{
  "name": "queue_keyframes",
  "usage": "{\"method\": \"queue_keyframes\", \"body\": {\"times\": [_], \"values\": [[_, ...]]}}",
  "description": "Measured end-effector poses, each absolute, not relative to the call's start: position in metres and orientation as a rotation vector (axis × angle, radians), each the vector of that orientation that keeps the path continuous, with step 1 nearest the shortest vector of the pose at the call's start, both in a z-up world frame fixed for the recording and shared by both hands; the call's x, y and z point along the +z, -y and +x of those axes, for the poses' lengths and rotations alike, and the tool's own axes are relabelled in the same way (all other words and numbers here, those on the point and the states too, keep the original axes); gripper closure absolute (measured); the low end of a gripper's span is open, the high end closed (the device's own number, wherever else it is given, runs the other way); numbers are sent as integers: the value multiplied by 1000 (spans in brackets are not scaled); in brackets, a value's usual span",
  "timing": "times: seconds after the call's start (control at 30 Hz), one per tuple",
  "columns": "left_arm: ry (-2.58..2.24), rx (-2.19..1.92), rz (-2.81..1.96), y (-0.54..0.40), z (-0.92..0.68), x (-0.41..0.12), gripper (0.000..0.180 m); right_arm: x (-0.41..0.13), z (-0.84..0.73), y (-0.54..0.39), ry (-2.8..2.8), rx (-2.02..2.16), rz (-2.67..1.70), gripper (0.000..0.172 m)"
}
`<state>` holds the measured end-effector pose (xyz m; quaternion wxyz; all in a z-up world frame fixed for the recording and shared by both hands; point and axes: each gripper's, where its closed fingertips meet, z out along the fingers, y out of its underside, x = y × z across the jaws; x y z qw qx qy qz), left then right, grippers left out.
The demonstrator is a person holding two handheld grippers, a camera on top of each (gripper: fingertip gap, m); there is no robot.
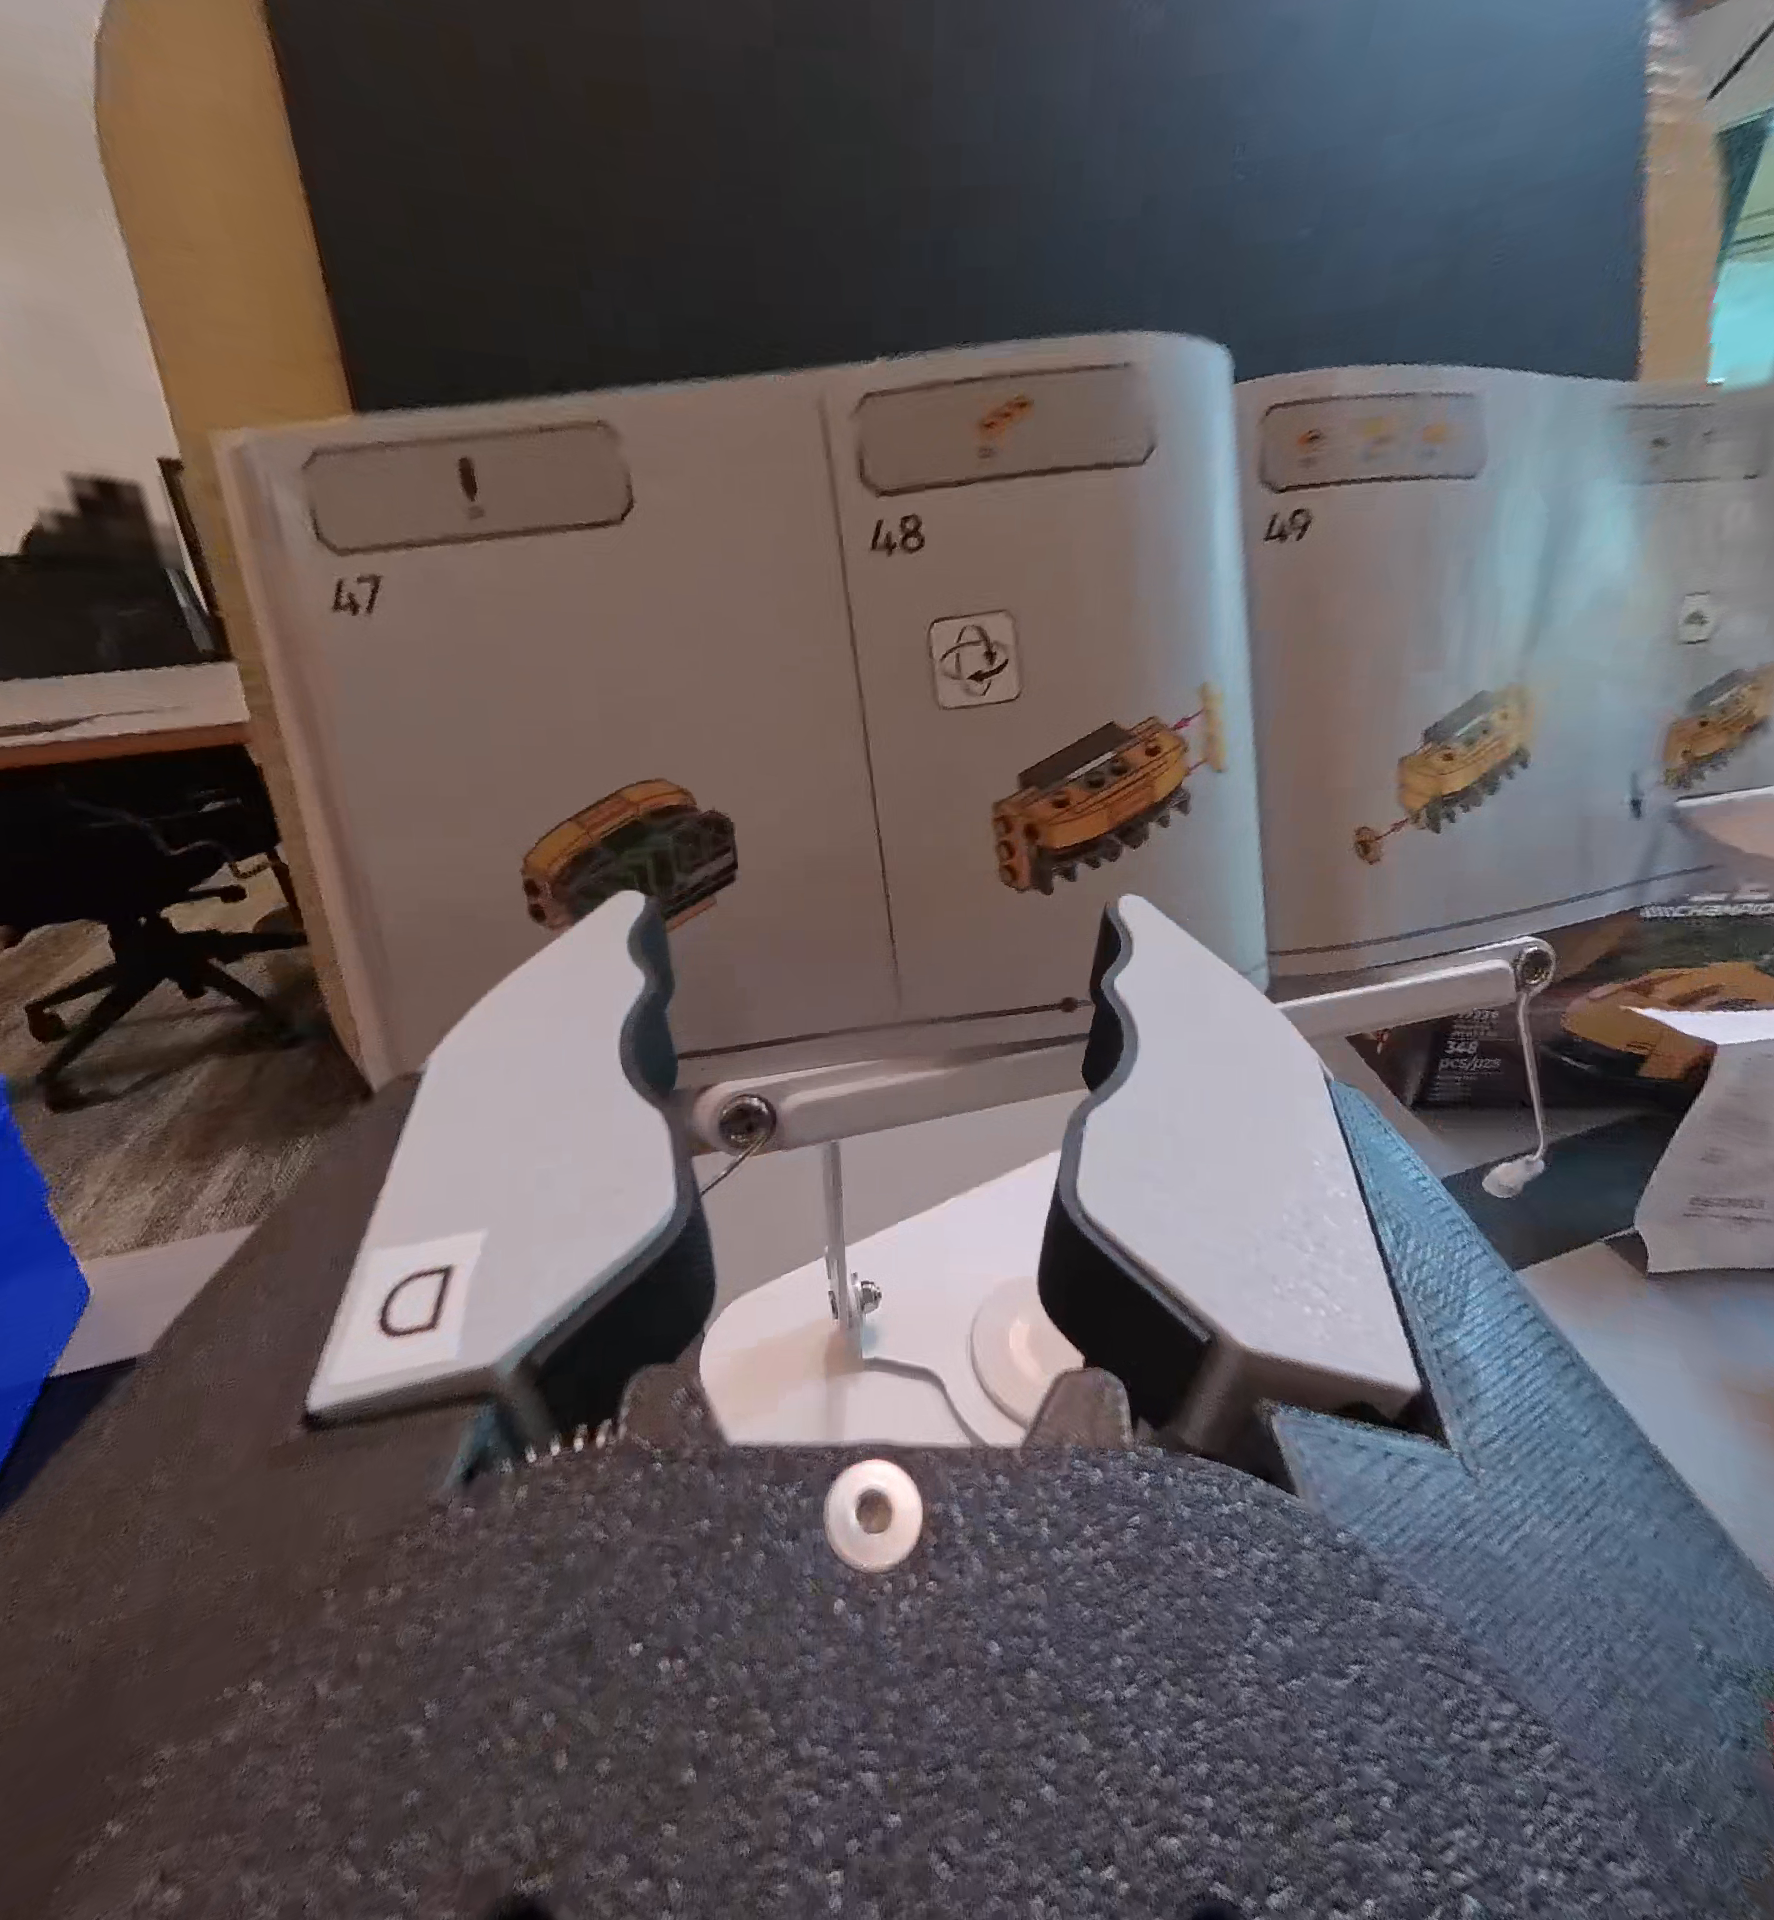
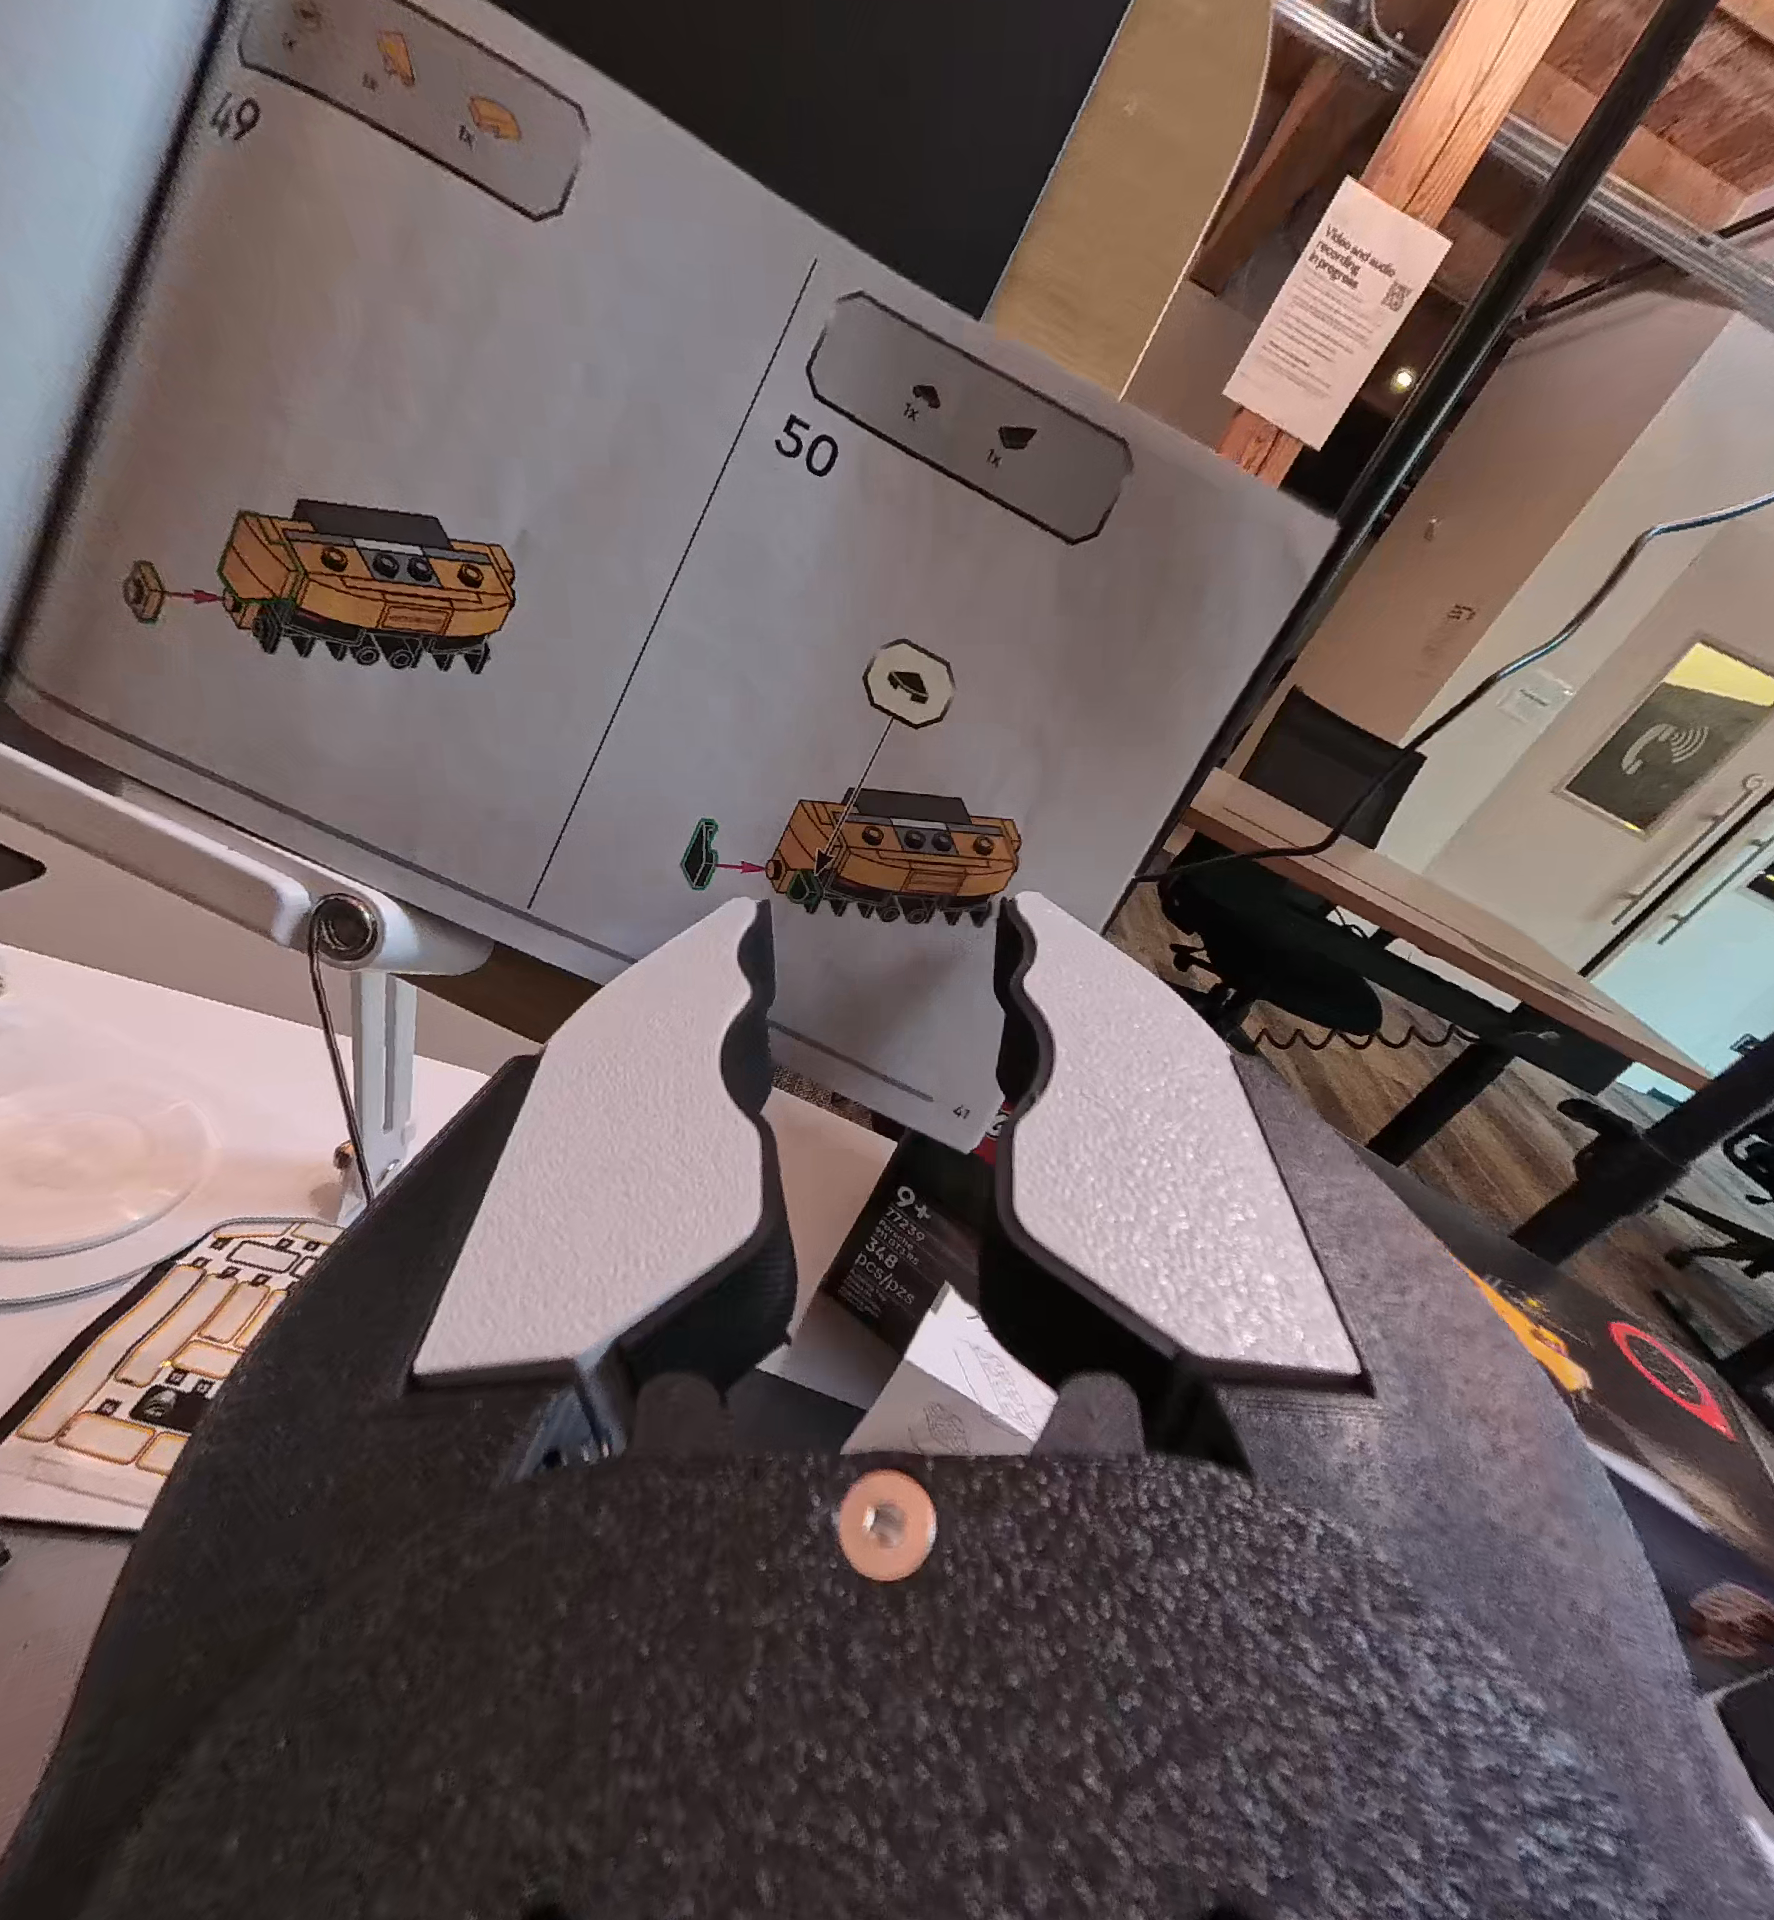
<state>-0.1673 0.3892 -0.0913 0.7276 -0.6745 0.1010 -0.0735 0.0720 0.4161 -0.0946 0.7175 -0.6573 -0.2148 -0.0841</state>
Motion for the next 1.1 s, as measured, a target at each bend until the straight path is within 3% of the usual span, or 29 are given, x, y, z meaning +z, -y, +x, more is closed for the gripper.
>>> {"method": "queue_keyframes", "body": {"times": [0.67, 0.87, 1.1], "values": [[-256, -186, -1541, -396, -155, -106, 122, -94, 44, -389, 475, -39, -1453, 133], [-288, -192, -1536, -393, -143, -107, 123, -108, 48, -384, 407, -14, -1548, 162], [-310, -215, -1540, -393, -129, -109, 124, -101, 47, -378, 372, 16, -1541, 166]]}}
